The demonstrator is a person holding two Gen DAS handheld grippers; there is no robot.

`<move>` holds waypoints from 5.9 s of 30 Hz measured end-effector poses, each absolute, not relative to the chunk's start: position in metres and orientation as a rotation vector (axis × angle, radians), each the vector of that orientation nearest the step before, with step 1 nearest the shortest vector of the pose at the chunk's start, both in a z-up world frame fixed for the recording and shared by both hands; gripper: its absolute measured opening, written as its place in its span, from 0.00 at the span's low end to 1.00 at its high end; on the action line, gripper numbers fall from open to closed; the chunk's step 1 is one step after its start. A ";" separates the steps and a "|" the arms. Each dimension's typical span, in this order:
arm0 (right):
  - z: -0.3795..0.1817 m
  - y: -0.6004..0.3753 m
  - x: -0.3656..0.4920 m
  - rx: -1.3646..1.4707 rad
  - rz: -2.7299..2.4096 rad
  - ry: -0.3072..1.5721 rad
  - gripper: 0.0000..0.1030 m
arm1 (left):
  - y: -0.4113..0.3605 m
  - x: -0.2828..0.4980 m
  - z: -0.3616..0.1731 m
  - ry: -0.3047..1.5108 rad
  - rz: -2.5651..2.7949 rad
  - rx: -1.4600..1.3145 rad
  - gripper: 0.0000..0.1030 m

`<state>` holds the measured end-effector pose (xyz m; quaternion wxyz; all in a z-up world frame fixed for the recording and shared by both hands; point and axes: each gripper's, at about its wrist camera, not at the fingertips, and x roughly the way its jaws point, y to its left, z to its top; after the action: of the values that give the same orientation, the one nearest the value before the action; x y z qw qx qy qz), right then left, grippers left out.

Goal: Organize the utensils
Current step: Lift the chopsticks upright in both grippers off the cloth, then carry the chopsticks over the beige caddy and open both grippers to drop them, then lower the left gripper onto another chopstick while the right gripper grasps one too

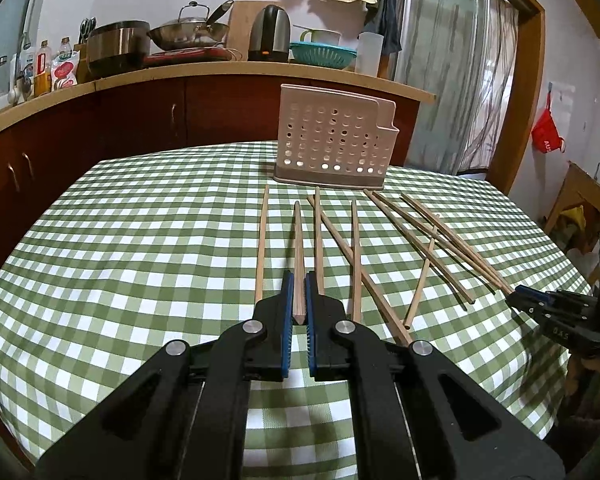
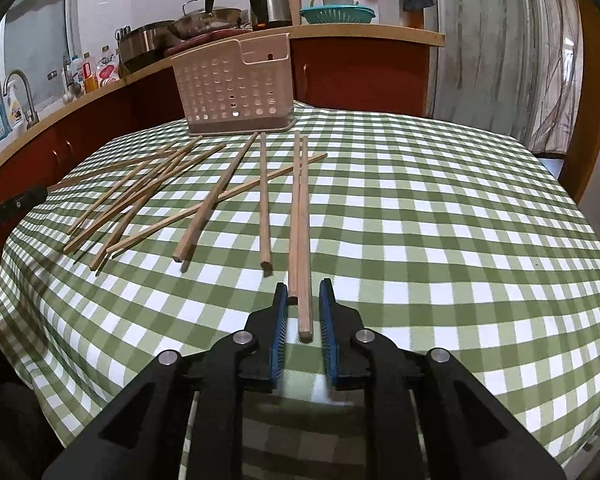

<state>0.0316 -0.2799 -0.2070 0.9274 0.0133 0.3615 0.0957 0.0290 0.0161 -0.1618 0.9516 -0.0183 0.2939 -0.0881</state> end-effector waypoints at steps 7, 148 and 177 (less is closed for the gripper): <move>-0.209 -0.285 0.024 0.022 0.201 0.736 0.17 | 0.015 0.029 -0.163 0.604 -0.179 -0.029 0.06; -0.186 -0.278 0.057 0.008 0.164 0.553 0.31 | 0.049 0.091 -0.128 0.485 -0.073 -0.120 0.72; -0.215 -0.276 0.041 0.006 0.189 0.593 0.08 | 0.038 0.055 -0.193 0.640 -0.049 -0.092 0.54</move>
<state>0.0410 -0.2762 -0.2151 0.9519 0.0031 0.2919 0.0932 0.0554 0.0380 -0.1931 0.9479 -0.0450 0.3145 -0.0240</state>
